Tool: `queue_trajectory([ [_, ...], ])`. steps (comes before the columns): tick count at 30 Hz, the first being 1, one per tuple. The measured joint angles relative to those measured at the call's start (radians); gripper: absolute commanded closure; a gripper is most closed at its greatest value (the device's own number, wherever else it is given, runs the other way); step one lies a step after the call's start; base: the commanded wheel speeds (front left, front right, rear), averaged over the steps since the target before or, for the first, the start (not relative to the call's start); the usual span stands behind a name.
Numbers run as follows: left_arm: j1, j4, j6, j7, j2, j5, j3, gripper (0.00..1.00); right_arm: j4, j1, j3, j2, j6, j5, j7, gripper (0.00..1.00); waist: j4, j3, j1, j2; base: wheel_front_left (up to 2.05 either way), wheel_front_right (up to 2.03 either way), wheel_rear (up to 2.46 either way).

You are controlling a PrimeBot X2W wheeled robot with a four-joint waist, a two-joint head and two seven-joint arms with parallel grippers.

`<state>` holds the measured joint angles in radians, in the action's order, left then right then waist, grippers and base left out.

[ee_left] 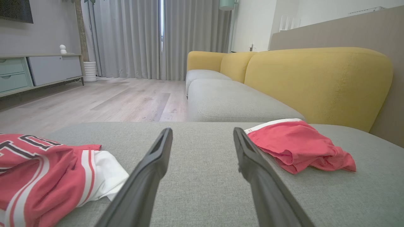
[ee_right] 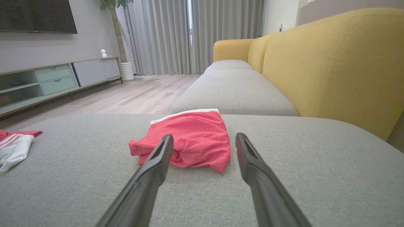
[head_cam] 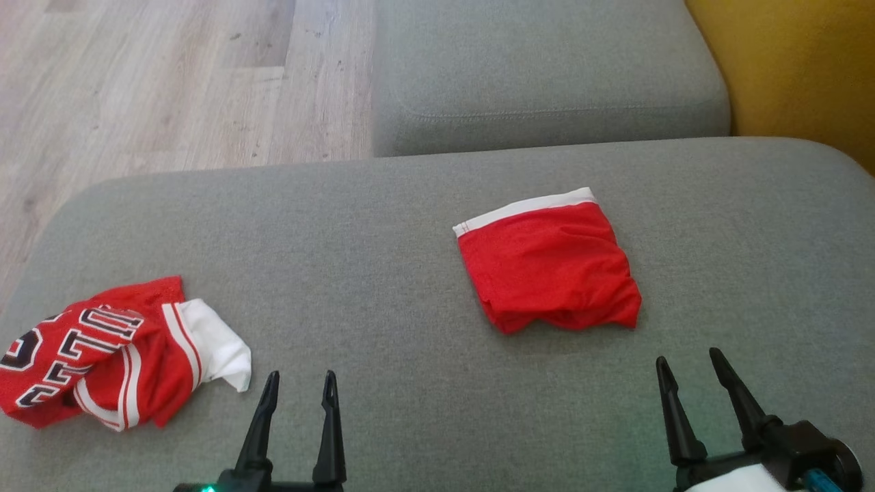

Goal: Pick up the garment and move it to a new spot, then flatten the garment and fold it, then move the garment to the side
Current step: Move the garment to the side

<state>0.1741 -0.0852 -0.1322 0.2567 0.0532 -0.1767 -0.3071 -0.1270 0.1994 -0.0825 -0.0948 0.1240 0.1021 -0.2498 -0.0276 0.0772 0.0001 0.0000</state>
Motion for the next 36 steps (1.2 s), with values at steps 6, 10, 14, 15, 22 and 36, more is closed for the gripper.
queue_trajectory([
  [6, -0.001, 0.002, -0.002, 0.000, 0.000, 0.005, -0.014, 0.00, -0.009, -0.002, 0.007, -0.005, 0.000, -0.004, 0.000, 0.00, -0.008, -0.028, 0.0000, 0.0000, 0.00, 0.00, 0.00],
  [10, -0.003, 0.002, -0.009, 0.000, 0.000, 0.012, -0.017, 0.00, -0.022, -0.010, 0.002, -0.019, 0.000, 0.002, 0.000, 0.00, -0.012, -0.050, 0.0000, 0.0000, 0.00, 0.00, 0.00],
  [14, -0.007, 0.001, -0.010, 0.000, 0.000, 0.011, -0.024, 0.00, -0.054, -0.077, -0.017, -0.063, 0.000, 0.002, 0.000, 0.00, -0.016, -0.087, 0.0000, 0.0000, 0.00, 0.00, 0.00],
  [15, -0.011, 0.001, -0.010, 0.000, 0.000, 0.011, -0.028, 0.00, -0.064, -0.103, -0.023, -0.076, 0.000, 0.002, 0.000, 0.00, -0.017, -0.098, 0.0000, 0.0000, 0.00, 0.00, 0.00],
  [22, -0.108, 0.021, -0.020, 0.000, -0.001, 0.011, -0.051, 0.00, -0.121, -0.306, -0.041, -0.163, 0.000, 0.057, -0.001, 0.00, -0.027, -0.207, 0.0002, 0.0000, 0.00, 0.00, 0.00],
  [36, -0.309, 0.023, -0.023, 0.000, -0.003, 0.001, -0.097, 0.00, -0.281, -0.656, -0.185, -0.370, 0.000, 0.435, 0.230, 0.00, -0.079, -0.469, 0.0004, -0.0001, 0.00, 0.00, 0.00],
])
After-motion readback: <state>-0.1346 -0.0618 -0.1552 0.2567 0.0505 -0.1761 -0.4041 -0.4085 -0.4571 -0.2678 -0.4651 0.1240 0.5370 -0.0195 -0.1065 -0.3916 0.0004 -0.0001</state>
